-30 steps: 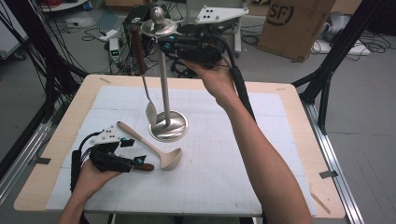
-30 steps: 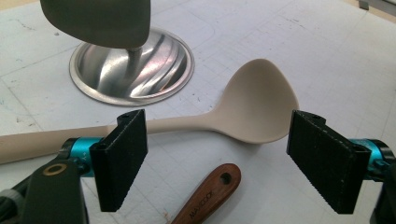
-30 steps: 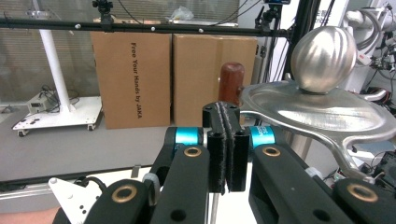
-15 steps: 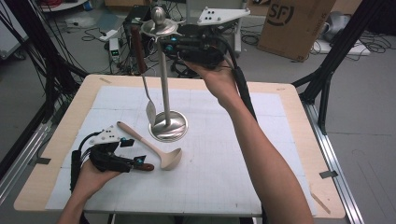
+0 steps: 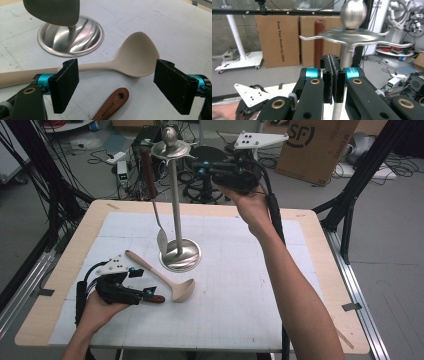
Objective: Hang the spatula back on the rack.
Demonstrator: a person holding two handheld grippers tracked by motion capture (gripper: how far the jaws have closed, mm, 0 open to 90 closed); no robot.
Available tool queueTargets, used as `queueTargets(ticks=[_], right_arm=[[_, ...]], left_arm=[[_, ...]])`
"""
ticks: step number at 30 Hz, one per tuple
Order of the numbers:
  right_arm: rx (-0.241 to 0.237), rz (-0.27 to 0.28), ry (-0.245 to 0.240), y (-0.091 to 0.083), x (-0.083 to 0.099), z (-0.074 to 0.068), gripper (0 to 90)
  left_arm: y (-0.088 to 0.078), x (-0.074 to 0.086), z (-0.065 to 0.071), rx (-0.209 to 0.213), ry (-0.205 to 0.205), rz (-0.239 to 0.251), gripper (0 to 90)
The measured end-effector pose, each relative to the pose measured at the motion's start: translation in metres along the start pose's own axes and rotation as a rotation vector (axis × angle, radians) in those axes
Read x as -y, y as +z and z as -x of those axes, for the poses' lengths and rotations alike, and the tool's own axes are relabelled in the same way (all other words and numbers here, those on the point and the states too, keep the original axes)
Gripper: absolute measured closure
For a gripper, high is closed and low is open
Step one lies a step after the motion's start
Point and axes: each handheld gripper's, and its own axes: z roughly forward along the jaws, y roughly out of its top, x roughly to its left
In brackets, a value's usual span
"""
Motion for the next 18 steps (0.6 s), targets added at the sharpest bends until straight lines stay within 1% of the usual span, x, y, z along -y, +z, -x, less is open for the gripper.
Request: queueTargets(ticks=[2,6,13,18], right_arm=[[0.013,0.015,0.004,-0.0048,-0.0005,0.0038,89.3],[0.033,0.026,0.013,-0.0103,-0.0023,0.0091,89.4],[0.044,0.024,0.022,-0.0067,-0.005,0.0115,89.4],[0.042,0.023,0.014,-0.0061,-0.0056,0.0104,89.3]], left_arm=[[0.0002,0.0001,0.0,-0.001,-0.004,0.001,21.0],[0.0006,-0.0001,0.0001,-0.001,0.001,-0.002,20.9],[0.0,0.0,0.0001,0.001,0.003,-0.001,21.0],[0.0008,0.0,0.0005,0.0,0.001,-0.004,21.0]])
